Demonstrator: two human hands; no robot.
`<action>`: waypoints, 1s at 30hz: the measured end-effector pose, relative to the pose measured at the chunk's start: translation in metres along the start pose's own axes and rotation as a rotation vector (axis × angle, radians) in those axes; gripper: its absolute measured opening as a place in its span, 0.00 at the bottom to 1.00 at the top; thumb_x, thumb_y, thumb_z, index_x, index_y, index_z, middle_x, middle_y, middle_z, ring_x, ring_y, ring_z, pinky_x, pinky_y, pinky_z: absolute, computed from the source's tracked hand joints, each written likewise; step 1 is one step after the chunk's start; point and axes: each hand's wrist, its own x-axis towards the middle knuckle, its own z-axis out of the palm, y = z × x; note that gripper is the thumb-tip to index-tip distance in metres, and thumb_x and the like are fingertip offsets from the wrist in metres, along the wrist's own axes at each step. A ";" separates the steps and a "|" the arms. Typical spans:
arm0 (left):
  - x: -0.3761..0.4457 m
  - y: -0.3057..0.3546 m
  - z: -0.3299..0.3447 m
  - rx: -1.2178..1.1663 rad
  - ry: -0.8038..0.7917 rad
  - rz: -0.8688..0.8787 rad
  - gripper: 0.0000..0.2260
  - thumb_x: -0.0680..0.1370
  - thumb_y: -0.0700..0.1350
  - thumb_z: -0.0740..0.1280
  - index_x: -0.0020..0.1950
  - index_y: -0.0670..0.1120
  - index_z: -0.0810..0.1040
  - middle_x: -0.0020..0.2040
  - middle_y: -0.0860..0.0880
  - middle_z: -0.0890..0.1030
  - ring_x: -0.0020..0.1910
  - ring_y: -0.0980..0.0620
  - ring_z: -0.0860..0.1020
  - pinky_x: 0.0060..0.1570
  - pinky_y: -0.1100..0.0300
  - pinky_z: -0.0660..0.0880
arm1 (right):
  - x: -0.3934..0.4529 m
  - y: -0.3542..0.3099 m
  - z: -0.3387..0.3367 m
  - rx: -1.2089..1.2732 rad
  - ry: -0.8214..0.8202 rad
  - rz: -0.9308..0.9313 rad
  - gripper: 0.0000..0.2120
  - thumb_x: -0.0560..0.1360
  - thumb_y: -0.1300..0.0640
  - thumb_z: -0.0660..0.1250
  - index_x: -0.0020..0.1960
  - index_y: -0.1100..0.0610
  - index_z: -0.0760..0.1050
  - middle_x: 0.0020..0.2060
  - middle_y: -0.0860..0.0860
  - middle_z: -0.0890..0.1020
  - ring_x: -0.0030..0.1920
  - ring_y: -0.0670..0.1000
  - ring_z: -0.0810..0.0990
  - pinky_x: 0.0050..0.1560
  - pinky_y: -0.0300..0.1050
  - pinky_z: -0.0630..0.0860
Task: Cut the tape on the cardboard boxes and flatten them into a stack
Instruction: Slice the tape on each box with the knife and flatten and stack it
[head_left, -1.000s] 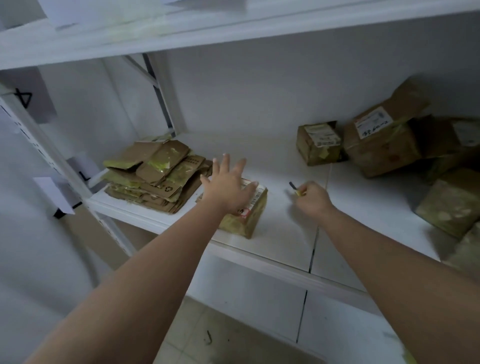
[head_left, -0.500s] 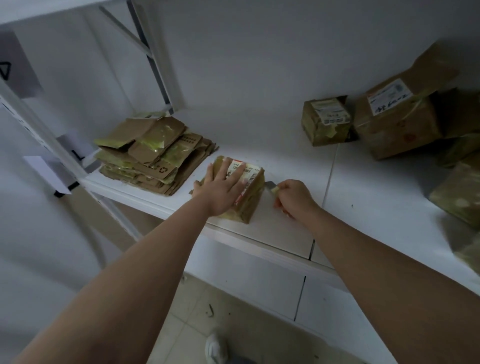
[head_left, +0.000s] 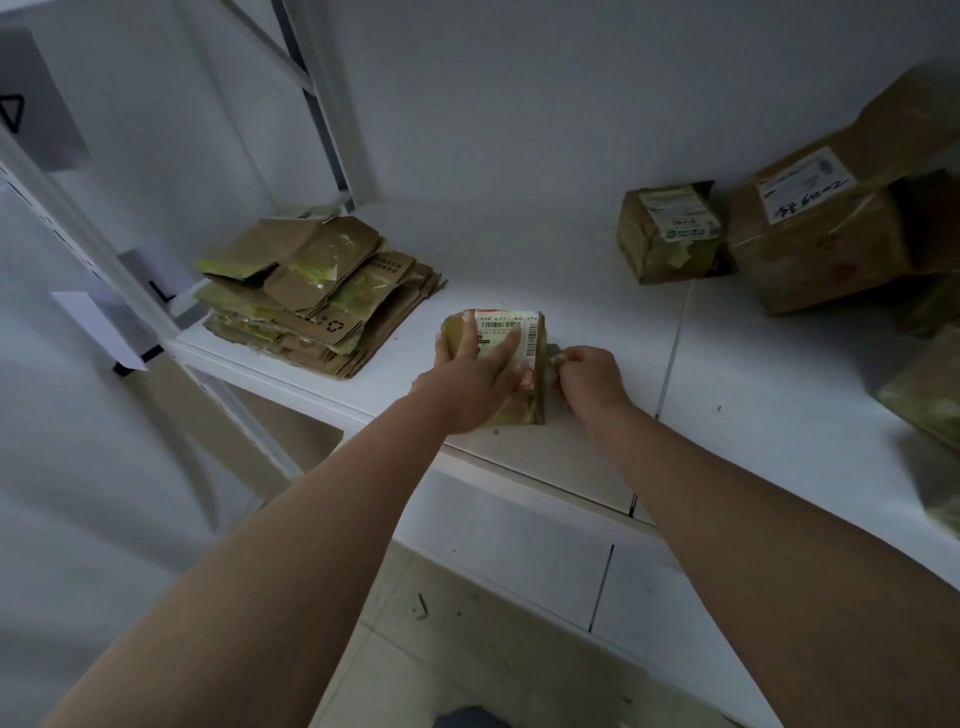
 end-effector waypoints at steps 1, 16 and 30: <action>0.003 -0.001 0.001 0.021 -0.019 -0.014 0.30 0.75 0.70 0.39 0.77 0.64 0.44 0.79 0.47 0.39 0.75 0.36 0.35 0.70 0.29 0.49 | -0.003 0.001 -0.002 0.007 -0.019 -0.002 0.12 0.75 0.65 0.57 0.37 0.59 0.76 0.33 0.55 0.75 0.35 0.53 0.73 0.36 0.45 0.70; -0.004 0.002 0.002 0.071 0.001 -0.013 0.26 0.79 0.62 0.39 0.77 0.63 0.42 0.79 0.46 0.37 0.75 0.34 0.36 0.68 0.28 0.53 | -0.086 0.007 -0.015 0.157 -0.104 0.133 0.09 0.78 0.63 0.63 0.50 0.66 0.79 0.23 0.53 0.68 0.20 0.47 0.60 0.19 0.33 0.55; -0.013 0.015 -0.013 0.215 -0.021 -0.085 0.25 0.81 0.62 0.40 0.78 0.60 0.40 0.79 0.43 0.40 0.76 0.32 0.46 0.68 0.36 0.59 | -0.111 0.027 -0.001 -0.657 0.051 -0.292 0.10 0.80 0.54 0.56 0.57 0.59 0.66 0.41 0.54 0.79 0.41 0.59 0.78 0.41 0.51 0.74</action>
